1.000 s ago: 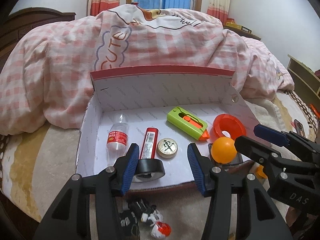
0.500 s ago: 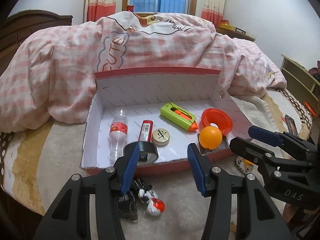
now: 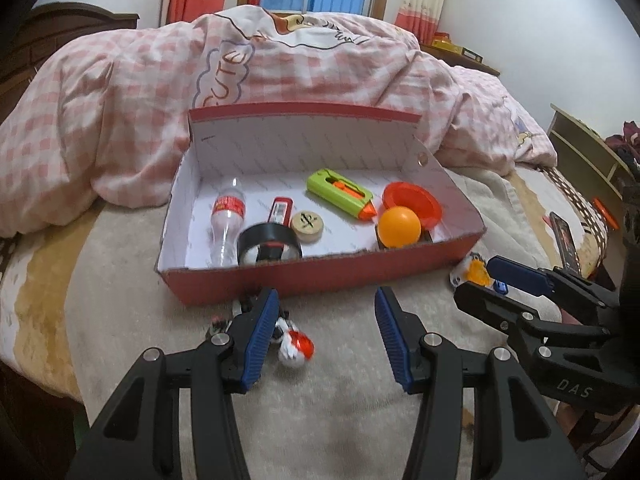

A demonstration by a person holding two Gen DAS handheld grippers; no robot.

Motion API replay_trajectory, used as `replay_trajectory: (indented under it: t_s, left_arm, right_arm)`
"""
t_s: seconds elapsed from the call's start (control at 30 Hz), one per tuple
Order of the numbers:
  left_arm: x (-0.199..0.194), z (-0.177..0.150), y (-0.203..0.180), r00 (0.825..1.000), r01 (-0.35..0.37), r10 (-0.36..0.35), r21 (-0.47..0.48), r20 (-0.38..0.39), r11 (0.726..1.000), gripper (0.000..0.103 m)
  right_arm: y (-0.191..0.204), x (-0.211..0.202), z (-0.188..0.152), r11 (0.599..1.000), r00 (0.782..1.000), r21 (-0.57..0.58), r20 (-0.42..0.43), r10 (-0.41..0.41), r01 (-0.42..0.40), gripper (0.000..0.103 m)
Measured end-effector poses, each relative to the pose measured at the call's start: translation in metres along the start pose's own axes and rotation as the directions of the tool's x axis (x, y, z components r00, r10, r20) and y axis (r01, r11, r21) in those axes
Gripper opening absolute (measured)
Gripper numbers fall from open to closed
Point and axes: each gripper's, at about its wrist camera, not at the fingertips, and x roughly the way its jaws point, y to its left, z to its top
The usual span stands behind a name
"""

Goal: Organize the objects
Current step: 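Withdraw both open grippers up out of the box, then move both grippers toward the grey plate and orange gear beside the box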

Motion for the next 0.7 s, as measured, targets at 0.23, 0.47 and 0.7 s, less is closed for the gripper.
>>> replay_trajectory:
  t_s: [0.23,0.47,0.7]
  left_arm:
    - [-0.002,-0.015,0.0,1.0,0.0,0.0,-0.004,-0.019,1.0,0.05]
    - [0.0,-0.03,-0.001,0.999,-0.004,0.004,-0.001,-0.046,1.0,0.05]
    - [0.003,-0.036,0.002,0.998,-0.01,0.009,-0.01,-0.059,1.0,0.05]
  right_arm:
    - [-0.003,-0.009,-0.02,1.0,1.0,-0.02,-0.023,-0.013,0.013,0.06]
    - [-0.009,-0.013,-0.036,0.999,0.998,-0.036,-0.057,-0.038,0.036,0.06]
    - [-0.029,-0.011,-0.035,0.995,0.994,0.004,-0.056,-0.099,0.099,0.06]
